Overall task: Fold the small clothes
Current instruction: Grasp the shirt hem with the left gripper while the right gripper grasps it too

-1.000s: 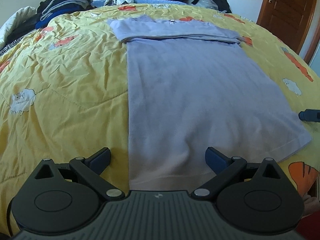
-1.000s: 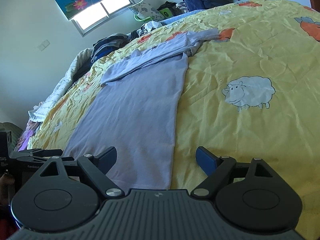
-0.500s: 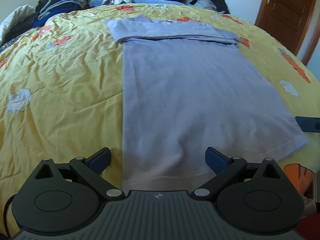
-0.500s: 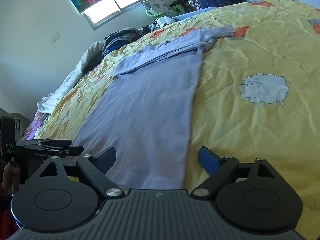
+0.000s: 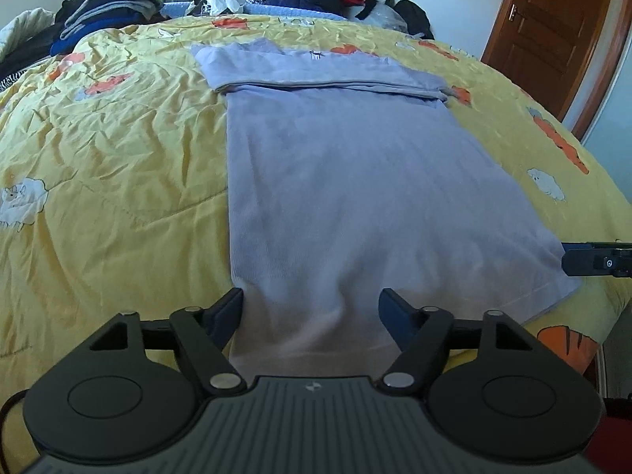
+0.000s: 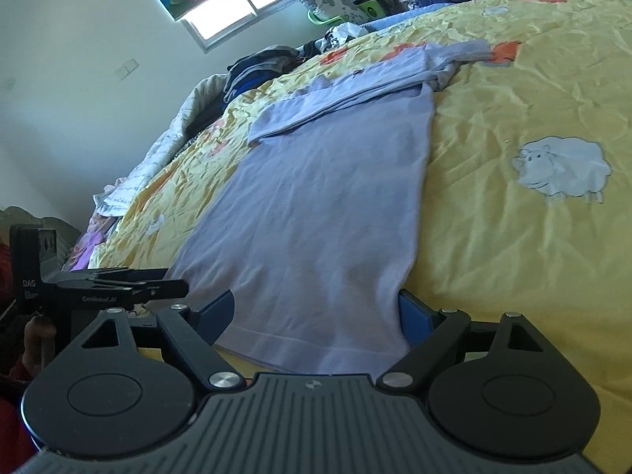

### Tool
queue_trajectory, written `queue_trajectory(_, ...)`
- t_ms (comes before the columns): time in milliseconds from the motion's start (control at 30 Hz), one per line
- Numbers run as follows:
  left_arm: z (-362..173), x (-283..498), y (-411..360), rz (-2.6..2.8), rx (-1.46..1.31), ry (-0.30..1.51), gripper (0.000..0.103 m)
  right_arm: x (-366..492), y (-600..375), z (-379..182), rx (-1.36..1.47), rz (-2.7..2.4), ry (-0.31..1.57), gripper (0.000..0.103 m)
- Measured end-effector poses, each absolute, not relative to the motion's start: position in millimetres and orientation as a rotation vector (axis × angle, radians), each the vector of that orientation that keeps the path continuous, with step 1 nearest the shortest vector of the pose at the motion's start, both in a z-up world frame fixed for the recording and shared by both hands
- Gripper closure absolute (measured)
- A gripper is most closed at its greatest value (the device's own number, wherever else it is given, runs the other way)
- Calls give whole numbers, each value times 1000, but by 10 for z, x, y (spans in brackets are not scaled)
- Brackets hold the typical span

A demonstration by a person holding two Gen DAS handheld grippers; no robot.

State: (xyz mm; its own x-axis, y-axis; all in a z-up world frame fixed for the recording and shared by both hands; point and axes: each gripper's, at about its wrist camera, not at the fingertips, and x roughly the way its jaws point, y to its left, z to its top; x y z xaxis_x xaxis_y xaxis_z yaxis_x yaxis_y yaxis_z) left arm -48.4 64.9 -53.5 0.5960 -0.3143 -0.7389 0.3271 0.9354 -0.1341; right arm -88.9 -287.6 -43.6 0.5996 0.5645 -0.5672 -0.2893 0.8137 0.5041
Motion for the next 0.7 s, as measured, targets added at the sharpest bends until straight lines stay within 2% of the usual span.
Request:
queue_trajectory(100, -529, -510, 621, -365, 51, 854, 40, -882, -2816, -436, 371, 523, 788, 24)
queue_trajectory(167, -528, -546, 614, -364, 86, 856, 41, -895, -2769, -437, 352, 525, 788, 25)
queue_trajectory(333, -538, -618, 675, -375, 118, 855, 42, -919, -2781, -419, 320, 509, 799, 39)
queue_trajectory(533, -536, -588, 522, -392, 132, 847, 44, -881, -2716, -443, 339, 536, 799, 39)
queue_trajectory(567, -533, -587, 505, -395, 131, 846, 55, -872, -2680, -443, 331, 541, 797, 39)
queue_trajectory(633, -526, -593, 489, -386, 130, 841, 70, -864, -2620, -439, 316, 547, 796, 39)
queue_trajectory(667, -524, -590, 489, -375, 134, 842, 76, -858, -2595, -437, 308, 547, 796, 40)
queue_trajectory(700, -519, -587, 505, -367, 136, 845, 78, -855, -2565, -432, 293, 545, 796, 42)
